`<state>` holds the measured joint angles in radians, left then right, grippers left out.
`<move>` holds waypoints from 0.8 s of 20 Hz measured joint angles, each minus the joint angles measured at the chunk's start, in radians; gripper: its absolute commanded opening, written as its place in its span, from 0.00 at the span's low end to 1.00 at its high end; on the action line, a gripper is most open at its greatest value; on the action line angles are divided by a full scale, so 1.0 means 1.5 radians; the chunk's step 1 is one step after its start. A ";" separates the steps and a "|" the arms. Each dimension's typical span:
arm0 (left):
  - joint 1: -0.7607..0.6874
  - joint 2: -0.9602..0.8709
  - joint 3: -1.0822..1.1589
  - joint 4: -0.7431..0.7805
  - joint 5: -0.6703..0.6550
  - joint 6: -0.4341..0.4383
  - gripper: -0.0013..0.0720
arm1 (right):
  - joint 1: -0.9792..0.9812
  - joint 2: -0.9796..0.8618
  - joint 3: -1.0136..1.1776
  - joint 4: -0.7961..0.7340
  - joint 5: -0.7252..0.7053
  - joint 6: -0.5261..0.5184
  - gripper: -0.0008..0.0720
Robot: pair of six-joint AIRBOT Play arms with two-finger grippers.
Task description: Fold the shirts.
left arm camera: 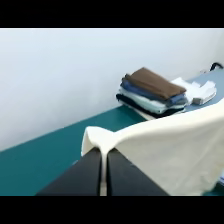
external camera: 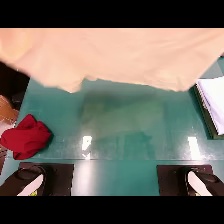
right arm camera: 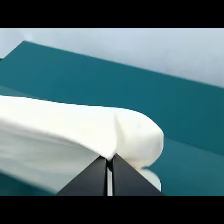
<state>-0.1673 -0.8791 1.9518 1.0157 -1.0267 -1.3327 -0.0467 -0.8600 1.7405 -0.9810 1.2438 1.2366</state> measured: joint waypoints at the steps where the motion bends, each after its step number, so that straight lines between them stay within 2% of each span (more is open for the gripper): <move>1: 0.000 0.006 0.011 -0.002 -0.008 -0.004 0.05 | 0.000 0.005 0.024 -0.014 0.012 0.011 0.03; 6: 0.000 -0.010 0.002 0.081 -0.063 -0.022 0.05 | 0.000 -0.054 0.139 -0.047 0.105 0.080 0.03; 10: 0.000 -0.092 -0.081 0.155 -0.103 -0.038 0.05 | 0.014 -0.181 0.127 -0.059 0.173 0.122 0.03; 13: 0.000 -0.191 -0.159 0.187 -0.100 -0.044 0.05 | 0.051 -0.287 0.054 -0.067 0.170 0.127 0.03; 16: 0.000 -0.314 -0.209 0.207 -0.042 -0.046 0.05 | 0.089 -0.396 -0.020 -0.065 0.103 0.116 0.03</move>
<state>-0.1669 -1.3499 1.6386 1.3258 -1.0904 -1.4010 0.0868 -1.4536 1.7103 -1.0786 1.3983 1.4113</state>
